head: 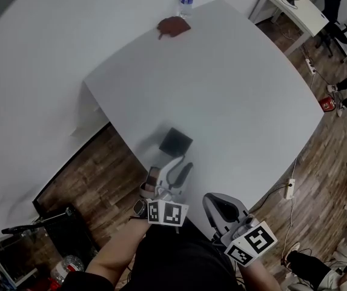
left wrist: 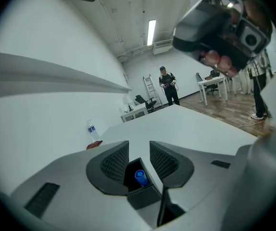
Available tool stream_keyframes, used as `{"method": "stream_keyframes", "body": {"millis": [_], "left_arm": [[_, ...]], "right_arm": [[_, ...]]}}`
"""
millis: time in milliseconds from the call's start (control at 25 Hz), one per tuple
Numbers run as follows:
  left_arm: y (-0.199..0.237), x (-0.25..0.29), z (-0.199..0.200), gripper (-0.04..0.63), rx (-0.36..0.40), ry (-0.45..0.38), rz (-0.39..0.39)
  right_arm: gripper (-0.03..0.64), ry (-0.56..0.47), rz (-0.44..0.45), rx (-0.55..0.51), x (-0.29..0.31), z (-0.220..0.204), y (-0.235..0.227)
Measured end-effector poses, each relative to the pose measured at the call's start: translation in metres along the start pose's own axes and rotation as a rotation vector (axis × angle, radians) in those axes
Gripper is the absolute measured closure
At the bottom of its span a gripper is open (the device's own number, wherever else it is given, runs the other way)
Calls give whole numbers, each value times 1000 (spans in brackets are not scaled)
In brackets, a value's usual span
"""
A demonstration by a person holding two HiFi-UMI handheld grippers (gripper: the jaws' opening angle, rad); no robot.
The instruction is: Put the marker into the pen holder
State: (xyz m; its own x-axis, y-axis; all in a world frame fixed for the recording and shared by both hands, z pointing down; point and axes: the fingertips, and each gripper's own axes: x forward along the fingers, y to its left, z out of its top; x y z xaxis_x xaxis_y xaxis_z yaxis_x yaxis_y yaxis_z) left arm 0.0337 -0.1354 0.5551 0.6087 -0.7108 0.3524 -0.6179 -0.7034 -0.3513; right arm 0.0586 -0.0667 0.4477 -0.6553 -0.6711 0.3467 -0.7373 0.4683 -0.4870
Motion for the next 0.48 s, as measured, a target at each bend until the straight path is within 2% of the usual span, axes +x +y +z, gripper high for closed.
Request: {"method": "stream_keyframes", "body": {"millis": [200, 480], "left_arm": [[1, -17, 23, 480, 8, -31, 24], [3, -49, 66, 484, -23, -98, 46]], "right_arm": [[601, -35, 24, -24, -8, 6, 6], [601, -88, 43, -61, -24, 18, 16]]}}
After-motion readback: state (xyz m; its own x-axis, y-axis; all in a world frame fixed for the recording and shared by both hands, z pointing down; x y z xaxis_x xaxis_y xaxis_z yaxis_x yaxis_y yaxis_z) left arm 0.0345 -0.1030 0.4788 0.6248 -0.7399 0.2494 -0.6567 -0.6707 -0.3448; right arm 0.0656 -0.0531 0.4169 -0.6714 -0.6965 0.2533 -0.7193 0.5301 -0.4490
